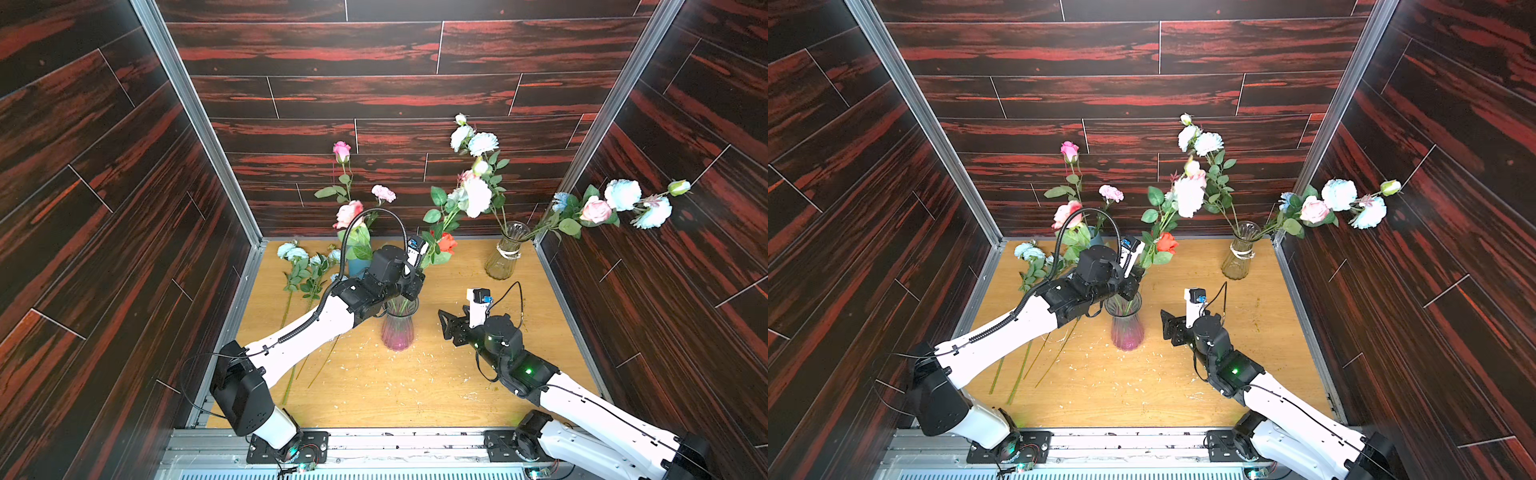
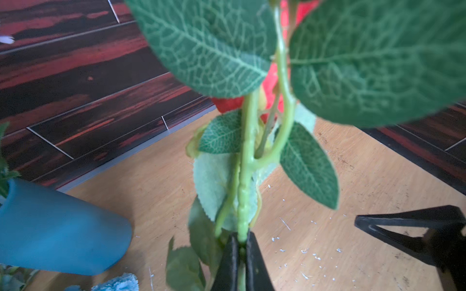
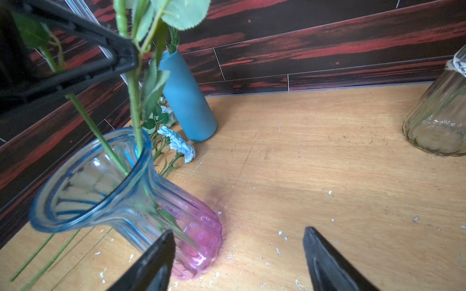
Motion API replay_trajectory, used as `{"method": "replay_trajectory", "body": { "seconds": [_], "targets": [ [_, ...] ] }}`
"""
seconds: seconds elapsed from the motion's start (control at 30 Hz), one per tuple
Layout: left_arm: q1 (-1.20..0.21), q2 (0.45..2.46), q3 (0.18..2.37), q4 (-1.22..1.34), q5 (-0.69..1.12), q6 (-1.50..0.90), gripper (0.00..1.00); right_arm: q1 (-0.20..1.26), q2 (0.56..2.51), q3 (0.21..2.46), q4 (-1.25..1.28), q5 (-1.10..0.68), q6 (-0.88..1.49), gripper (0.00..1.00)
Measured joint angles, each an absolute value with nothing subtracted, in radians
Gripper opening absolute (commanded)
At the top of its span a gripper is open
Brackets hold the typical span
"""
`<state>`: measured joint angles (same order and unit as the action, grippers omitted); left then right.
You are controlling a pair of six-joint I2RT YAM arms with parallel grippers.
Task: Pick out blue flowers from the vase
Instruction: Pick up the flower from the vase, then place the flower at the center of the board.
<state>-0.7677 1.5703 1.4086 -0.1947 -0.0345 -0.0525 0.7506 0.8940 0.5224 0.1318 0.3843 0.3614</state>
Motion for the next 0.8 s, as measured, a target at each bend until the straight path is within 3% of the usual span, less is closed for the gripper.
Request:
{"method": "replay_trajectory", "body": {
  "seconds": [0.3, 0.6, 0.8],
  "targets": [
    [-0.768, 1.479, 1.414, -0.219, -0.018, -0.056, 0.0, 0.75, 0.914, 0.578, 0.05, 0.339, 0.358, 0.82],
    [-0.767, 1.371, 1.477, -0.215, 0.045, -0.078, 0.0, 0.751, 0.934, 0.875, -0.124, 0.08, 0.351, 0.75],
    [-0.762, 1.325, 1.517, -0.21, 0.113, -0.095, 0.0, 0.751, 0.986, 1.131, -0.22, -0.087, 0.319, 0.76]
  ]
}}
